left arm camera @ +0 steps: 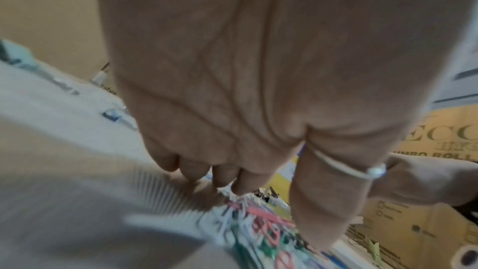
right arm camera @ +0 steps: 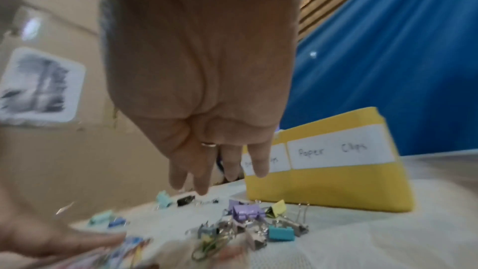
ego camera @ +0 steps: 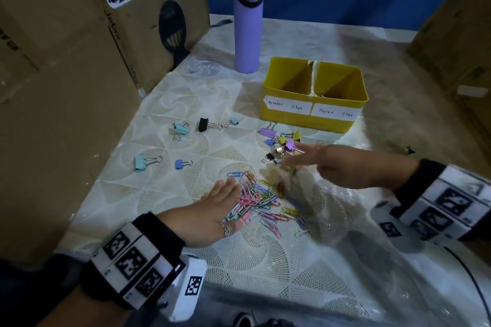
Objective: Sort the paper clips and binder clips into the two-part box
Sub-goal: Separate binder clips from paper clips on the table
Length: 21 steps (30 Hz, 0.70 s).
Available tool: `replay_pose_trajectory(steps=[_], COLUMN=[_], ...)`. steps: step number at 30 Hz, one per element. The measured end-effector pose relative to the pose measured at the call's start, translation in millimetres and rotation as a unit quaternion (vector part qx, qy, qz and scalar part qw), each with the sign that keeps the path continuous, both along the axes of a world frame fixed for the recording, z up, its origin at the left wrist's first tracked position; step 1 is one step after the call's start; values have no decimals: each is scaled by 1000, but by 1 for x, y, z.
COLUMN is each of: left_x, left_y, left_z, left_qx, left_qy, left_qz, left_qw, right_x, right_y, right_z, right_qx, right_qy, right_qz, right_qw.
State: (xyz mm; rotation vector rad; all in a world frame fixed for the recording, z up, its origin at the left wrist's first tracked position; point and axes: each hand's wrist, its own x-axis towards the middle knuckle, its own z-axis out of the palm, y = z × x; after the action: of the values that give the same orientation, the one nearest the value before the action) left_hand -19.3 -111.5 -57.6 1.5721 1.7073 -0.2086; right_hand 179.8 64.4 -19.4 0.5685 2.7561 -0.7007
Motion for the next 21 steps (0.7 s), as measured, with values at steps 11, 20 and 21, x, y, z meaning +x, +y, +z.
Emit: replay_pose_trajectory(steps=[11, 20, 21], left_x=[26, 34, 32], left_y=[87, 97, 97], left_z=[55, 36, 37], left_qx=[59, -41, -37], left_qy=[84, 211, 207], left_qz=[-72, -171, -162], left_qw=[992, 962, 964], right_x=[-18, 12, 14], right_y=[3, -15, -19], right_z=[-21, -19, -18], right_qx=[179, 152, 134], right_qy=[17, -63, -76], right_qz=[-59, -35, -27], right_qw=[982, 986, 988])
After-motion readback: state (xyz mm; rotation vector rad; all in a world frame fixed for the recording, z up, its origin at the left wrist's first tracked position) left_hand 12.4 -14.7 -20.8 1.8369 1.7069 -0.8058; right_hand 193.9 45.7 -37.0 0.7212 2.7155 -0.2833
